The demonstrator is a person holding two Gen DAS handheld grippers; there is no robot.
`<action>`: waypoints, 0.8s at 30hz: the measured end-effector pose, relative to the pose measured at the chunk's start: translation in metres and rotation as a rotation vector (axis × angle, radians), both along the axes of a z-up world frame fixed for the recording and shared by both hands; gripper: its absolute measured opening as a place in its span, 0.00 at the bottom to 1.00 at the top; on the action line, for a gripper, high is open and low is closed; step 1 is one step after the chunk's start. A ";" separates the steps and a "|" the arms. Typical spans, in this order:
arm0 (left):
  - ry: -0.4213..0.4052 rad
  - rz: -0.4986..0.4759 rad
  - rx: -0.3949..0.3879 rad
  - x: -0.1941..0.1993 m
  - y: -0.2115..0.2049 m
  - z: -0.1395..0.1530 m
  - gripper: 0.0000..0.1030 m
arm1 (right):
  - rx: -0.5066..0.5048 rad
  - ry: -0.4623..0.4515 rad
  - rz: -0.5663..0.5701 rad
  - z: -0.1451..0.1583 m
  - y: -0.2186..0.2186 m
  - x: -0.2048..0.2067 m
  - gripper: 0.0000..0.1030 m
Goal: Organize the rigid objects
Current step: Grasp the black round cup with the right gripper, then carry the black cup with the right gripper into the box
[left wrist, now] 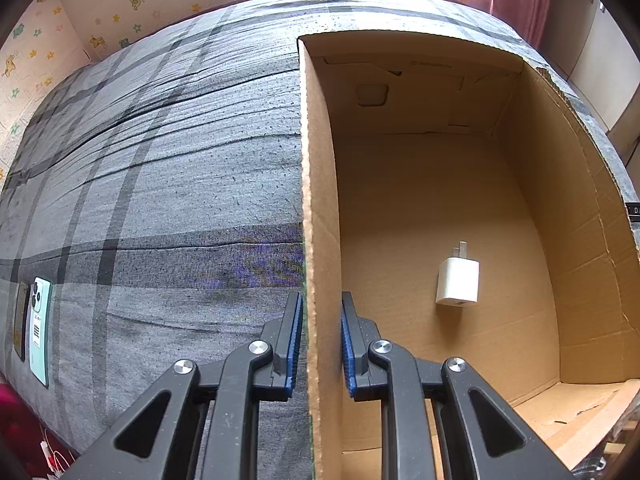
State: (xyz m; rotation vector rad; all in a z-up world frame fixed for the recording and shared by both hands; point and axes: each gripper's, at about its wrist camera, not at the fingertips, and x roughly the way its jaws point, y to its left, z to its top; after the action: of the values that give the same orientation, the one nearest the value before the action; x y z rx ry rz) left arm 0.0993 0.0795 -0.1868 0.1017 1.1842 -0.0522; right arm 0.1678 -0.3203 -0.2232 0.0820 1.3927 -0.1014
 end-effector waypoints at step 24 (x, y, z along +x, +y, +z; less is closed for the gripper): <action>-0.001 -0.003 0.001 0.000 0.000 0.000 0.20 | -0.019 -0.066 0.060 0.101 0.041 -0.009 0.50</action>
State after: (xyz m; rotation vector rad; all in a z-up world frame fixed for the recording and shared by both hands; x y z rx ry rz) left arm 0.0995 0.0791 -0.1871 0.1045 1.1835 -0.0535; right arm 0.1590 -0.2791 -0.1222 0.0276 1.3265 -0.0620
